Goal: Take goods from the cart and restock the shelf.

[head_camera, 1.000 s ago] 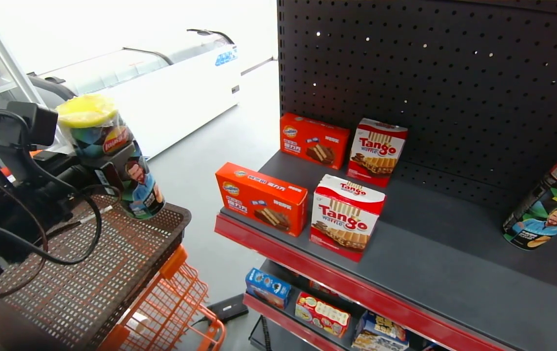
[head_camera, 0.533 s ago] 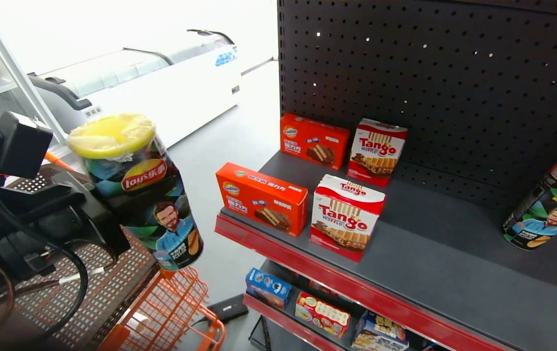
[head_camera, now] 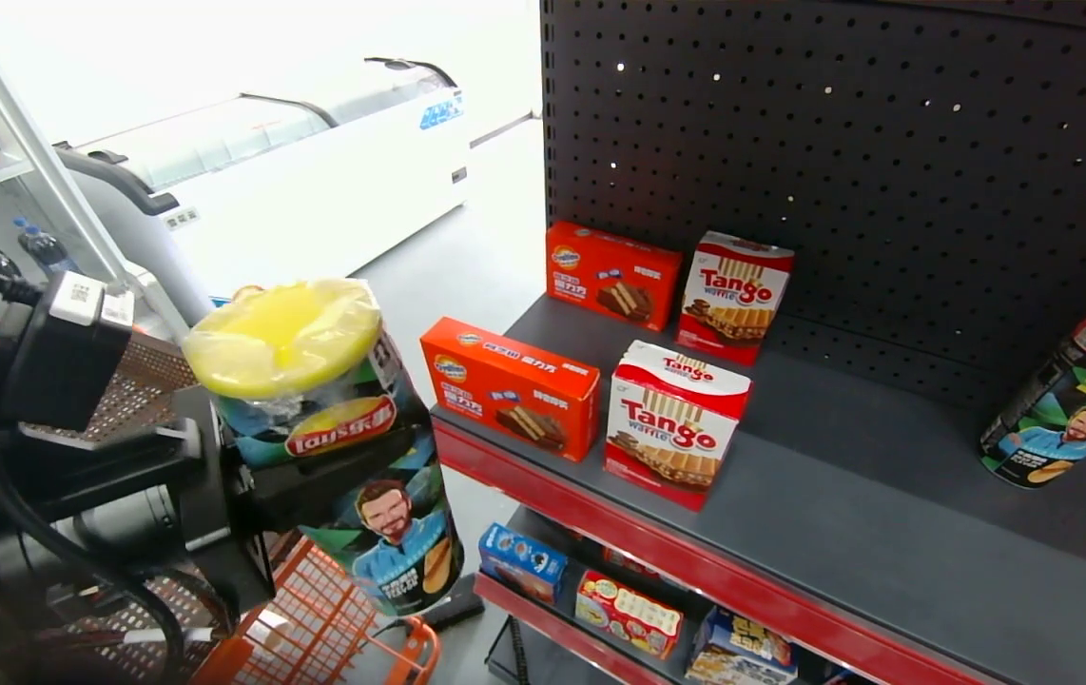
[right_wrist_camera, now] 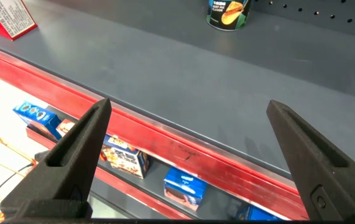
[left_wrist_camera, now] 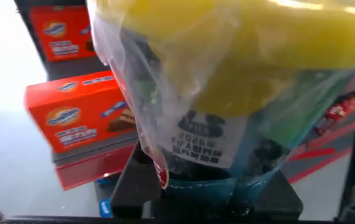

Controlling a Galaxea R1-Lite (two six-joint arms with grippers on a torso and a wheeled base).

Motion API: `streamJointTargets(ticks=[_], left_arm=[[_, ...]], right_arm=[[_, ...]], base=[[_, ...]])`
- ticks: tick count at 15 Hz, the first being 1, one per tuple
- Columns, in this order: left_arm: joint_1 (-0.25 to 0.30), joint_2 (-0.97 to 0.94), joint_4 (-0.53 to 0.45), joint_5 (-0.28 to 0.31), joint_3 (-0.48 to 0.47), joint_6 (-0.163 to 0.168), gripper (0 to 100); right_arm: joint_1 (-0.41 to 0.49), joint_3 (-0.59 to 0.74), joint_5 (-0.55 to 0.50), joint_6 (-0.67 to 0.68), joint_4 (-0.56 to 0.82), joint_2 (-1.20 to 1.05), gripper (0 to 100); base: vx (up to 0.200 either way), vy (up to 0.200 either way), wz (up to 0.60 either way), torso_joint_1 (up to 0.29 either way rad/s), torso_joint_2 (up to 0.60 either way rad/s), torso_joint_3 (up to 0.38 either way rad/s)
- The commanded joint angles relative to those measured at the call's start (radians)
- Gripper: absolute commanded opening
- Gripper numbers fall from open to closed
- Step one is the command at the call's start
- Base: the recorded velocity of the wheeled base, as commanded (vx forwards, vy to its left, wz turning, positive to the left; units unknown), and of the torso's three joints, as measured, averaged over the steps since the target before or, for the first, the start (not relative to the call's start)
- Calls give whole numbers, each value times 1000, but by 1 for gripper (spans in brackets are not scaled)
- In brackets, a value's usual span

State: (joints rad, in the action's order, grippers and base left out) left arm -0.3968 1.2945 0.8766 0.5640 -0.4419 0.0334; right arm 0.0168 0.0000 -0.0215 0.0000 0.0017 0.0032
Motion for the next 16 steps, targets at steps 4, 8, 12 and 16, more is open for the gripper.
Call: streamJointTargets(ticks=[4, 8, 12, 16], left_arm=[[-30, -37, -11, 54, 51, -17, 0], [-97, -72, 7, 73, 88, -81, 0], [-96, -70, 9, 157, 80, -87, 0], [-99, -43, 10, 227, 69, -81, 0]], right_arm=[[0, 0, 0, 0, 0, 1, 100], [0, 0, 3, -2, 1, 1, 100], [-1, 0, 3, -3, 1, 1, 100], [-1, 0, 3, -2, 0, 1, 100]], base=[[0, 0, 0, 0, 0, 0], [0, 0, 0, 0, 0, 0], [0, 0, 0, 0, 0, 0], [0, 0, -450, 1, 1, 3]])
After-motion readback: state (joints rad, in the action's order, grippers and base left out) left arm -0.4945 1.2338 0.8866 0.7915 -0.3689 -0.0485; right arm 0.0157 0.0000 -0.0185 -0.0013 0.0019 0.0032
